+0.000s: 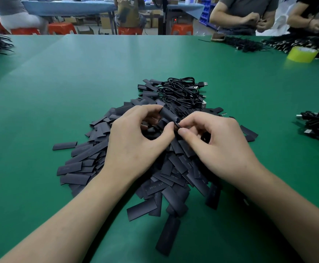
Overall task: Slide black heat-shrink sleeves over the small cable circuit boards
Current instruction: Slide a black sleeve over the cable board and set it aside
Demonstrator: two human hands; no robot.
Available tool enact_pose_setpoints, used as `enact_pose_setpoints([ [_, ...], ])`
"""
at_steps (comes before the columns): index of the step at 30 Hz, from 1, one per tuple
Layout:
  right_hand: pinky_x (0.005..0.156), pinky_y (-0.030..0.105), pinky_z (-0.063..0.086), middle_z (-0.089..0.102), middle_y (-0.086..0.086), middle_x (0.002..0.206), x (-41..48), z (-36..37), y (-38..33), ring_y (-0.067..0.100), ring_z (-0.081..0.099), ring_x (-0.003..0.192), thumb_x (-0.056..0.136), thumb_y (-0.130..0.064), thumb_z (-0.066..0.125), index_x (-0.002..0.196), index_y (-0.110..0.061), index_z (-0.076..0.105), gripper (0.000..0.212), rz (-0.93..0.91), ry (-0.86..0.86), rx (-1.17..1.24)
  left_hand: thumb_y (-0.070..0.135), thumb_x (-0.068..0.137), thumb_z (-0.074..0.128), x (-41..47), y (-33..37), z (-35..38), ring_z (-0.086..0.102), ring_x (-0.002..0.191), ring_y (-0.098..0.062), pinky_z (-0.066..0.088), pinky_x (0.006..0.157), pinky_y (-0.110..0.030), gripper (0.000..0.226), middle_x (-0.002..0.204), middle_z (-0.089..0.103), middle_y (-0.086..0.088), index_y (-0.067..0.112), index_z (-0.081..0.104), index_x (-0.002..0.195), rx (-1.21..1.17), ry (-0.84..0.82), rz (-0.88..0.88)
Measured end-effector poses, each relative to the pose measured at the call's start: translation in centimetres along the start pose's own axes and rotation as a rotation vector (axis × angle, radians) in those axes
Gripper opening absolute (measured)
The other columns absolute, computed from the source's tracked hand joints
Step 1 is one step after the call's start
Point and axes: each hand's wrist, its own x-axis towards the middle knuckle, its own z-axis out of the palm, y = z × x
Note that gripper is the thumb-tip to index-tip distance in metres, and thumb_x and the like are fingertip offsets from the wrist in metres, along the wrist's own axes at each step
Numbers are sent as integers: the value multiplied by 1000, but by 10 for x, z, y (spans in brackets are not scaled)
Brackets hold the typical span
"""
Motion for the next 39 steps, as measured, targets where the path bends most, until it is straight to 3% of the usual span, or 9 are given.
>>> enact_pose_setpoints([
  [3,56,16,37,62,-7,66,-1,-1,1,13,57,63,95,-24,67,94,-28,69,4,-48,5,-125,48,77,71,1,0,-1,69,91,-2,58,83,-32,41,95,72,14,26,74,112,30,-4,-19],
  [12,60,34,45,60,-9,66,-1,-3,-2,8,49,59,96,-32,59,100,-30,64,6,-104,-4,-304,48,75,72,1,0,-1,69,86,3,57,82,-24,35,93,74,18,31,77,105,75,-37,-57],
  [15,59,32,40,59,-11,66,-1,-4,-2,2,45,56,97,-31,61,100,-30,63,4,-99,-21,-331,50,75,70,0,0,-1,70,88,4,59,86,-29,38,94,75,19,31,78,107,88,-52,-65],
  [18,59,32,38,59,-12,66,-2,-2,-2,7,43,57,97,-30,60,101,-31,62,4,-89,-46,-362,52,75,67,-1,0,-1,70,94,2,58,91,-32,45,101,76,16,30,78,112,134,-65,-39],
  [23,67,41,50,64,-8,71,0,-1,1,13,56,67,100,-33,56,96,-30,62,7,25,-79,-205,46,76,68,-3,2,0,70,101,-3,56,96,-34,46,109,77,13,26,78,116,148,-81,-1],
  [28,75,46,53,70,1,77,3,-1,3,22,65,77,99,-30,58,89,-26,64,13,101,-109,-65,27,81,79,-5,1,2,69,106,3,55,99,-31,24,111,77,12,22,82,105,66,-98,42],
  [31,70,41,52,68,2,71,3,-2,3,19,60,68,98,-30,60,86,-25,65,13,91,-100,-60,19,81,82,-5,-1,1,70,100,7,57,95,-29,10,104,77,13,22,83,91,28,-83,37],
  [35,56,32,36,49,-6,56,2,-1,4,12,42,55,96,-28,62,80,-25,62,16,85,-111,-89,20,81,80,-6,2,1,70,95,8,57,94,-29,5,96,78,16,25,82,83,40,-113,19],
  [39,59,37,44,50,-5,59,1,-1,3,13,45,58,96,-29,63,80,-27,60,16,59,-122,-134,30,78,71,-6,5,1,71,94,3,57,91,-33,9,93,77,19,26,78,79,66,-133,-3],
])
